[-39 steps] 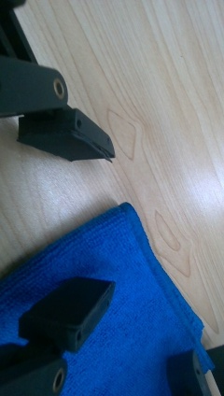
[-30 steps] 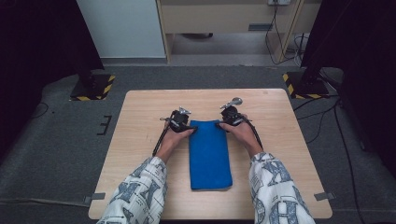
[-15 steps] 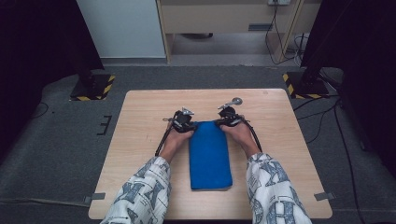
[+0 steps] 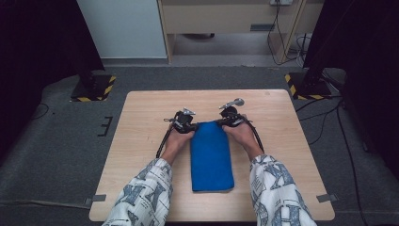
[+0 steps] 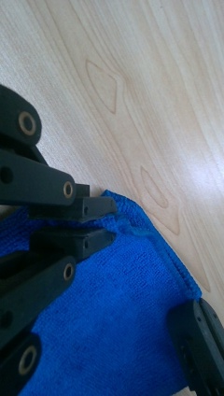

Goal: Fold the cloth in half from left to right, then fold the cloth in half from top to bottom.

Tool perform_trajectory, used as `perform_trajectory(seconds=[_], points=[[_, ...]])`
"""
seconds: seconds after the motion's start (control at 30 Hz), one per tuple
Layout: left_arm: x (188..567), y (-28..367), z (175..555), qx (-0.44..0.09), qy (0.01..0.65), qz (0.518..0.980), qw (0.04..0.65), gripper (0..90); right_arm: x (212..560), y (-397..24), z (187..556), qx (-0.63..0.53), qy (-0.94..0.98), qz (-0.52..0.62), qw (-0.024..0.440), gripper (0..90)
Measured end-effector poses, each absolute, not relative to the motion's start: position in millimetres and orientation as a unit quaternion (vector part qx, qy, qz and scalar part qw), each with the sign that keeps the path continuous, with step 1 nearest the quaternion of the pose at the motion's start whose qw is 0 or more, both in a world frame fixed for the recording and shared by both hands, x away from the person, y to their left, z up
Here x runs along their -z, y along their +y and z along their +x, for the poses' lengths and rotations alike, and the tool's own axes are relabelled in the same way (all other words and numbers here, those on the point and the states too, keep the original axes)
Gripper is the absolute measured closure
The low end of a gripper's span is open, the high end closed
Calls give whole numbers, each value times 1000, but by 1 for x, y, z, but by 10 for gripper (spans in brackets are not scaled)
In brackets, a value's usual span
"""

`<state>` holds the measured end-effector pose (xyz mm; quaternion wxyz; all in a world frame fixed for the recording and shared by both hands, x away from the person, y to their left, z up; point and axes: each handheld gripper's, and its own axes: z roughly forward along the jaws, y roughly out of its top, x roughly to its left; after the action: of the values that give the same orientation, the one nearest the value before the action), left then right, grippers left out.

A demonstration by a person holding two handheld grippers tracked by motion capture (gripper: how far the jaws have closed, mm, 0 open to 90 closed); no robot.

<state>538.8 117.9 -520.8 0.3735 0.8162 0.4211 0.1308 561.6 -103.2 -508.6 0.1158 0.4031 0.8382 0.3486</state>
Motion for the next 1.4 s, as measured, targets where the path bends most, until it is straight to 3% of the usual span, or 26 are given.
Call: perform_trajectory(seconds=[1.4], points=[[456,118,519,-147,393,807,415,861,451,-120,527,-392,823,380,153,858]])
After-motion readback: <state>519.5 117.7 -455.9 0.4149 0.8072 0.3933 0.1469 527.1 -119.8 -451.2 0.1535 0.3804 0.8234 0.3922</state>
